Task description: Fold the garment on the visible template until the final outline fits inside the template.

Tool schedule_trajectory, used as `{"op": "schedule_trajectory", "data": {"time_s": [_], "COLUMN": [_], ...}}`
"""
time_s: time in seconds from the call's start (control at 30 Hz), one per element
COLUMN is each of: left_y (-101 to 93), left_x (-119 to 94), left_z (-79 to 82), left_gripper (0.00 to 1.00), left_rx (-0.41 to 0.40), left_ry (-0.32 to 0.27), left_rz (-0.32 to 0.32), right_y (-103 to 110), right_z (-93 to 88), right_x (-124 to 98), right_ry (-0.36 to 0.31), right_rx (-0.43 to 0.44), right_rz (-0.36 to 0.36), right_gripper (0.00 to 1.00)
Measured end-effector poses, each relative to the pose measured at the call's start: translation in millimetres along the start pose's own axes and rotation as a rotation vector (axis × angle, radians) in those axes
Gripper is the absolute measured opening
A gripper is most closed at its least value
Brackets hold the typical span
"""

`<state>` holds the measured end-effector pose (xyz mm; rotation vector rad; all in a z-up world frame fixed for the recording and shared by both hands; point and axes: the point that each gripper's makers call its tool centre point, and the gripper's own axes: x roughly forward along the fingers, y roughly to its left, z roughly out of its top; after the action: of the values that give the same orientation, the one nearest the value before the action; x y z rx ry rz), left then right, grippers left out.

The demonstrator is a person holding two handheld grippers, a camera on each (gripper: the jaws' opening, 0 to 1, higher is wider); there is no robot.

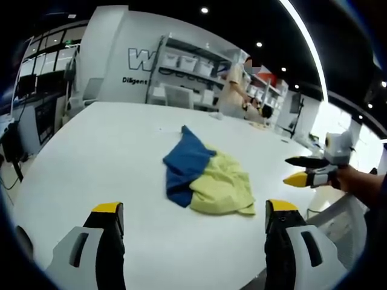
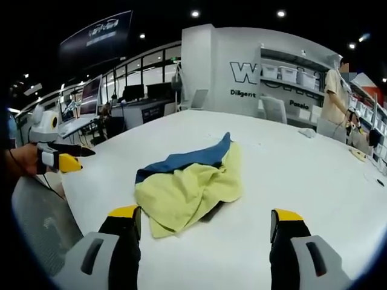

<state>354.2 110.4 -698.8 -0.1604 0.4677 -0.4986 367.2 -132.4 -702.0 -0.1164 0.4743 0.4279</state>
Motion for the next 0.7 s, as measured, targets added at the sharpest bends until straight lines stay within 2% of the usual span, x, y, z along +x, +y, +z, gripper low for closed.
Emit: {"op": "schedule_trajectory", "data": {"time_s": [0.2,0.7], "left_y": [0.9,3.5], "left_x": [-0.8,-1.7], "left_z": [0.4,1.5], "left_gripper": [0.92,0.92], "left_rx": [-0.003,-0.009], "left_ry": [-0.003,-0.008], "left_rz": [0.003,0.01], "right_y": [18.3,69.4], "right_z": [16.6,41.2], "right_x": [18.1,77.6], "right_ry": [-0.014,0.011], "right_rx": [-0.052,-0.245], "right_rz": [0.05,0.186], "right_gripper": [0.91,0.9]}}
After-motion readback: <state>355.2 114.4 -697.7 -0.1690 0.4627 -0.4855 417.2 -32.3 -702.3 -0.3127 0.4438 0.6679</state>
